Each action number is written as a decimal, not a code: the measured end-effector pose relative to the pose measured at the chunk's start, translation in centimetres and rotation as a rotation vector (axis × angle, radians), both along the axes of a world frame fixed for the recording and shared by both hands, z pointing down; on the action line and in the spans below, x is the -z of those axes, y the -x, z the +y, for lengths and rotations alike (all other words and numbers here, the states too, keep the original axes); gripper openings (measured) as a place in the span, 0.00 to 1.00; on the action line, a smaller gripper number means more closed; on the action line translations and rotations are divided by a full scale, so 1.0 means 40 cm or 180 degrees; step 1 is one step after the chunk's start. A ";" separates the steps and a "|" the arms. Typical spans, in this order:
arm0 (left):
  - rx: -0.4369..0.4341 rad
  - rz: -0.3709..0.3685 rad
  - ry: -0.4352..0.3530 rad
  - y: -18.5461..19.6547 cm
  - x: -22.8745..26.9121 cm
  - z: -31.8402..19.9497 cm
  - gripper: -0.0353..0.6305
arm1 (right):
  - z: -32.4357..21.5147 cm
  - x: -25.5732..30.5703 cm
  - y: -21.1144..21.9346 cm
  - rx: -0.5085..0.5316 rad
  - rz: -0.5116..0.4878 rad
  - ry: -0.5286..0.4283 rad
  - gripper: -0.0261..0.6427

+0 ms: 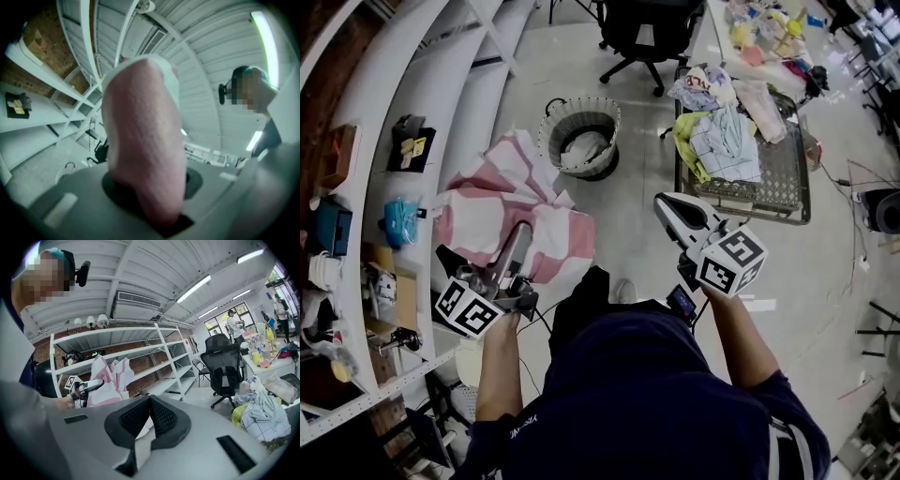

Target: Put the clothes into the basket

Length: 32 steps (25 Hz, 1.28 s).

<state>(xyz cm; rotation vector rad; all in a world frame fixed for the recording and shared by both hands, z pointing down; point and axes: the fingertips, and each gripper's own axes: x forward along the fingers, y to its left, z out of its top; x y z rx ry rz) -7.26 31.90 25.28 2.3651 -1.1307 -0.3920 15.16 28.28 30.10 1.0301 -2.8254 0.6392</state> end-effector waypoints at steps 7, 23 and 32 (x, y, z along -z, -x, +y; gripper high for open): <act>-0.0024 0.0019 0.0067 0.061 -0.028 -0.143 0.23 | -0.138 -0.014 0.087 0.0055 0.0019 0.0031 0.05; -0.0294 0.0120 0.0188 0.270 -0.070 -0.507 0.23 | -0.473 -0.014 0.353 -0.0005 0.0182 0.0077 0.05; -0.0378 0.0175 0.0328 0.337 -0.122 -0.646 0.23 | -0.597 -0.047 0.434 -0.0049 0.0295 0.0158 0.05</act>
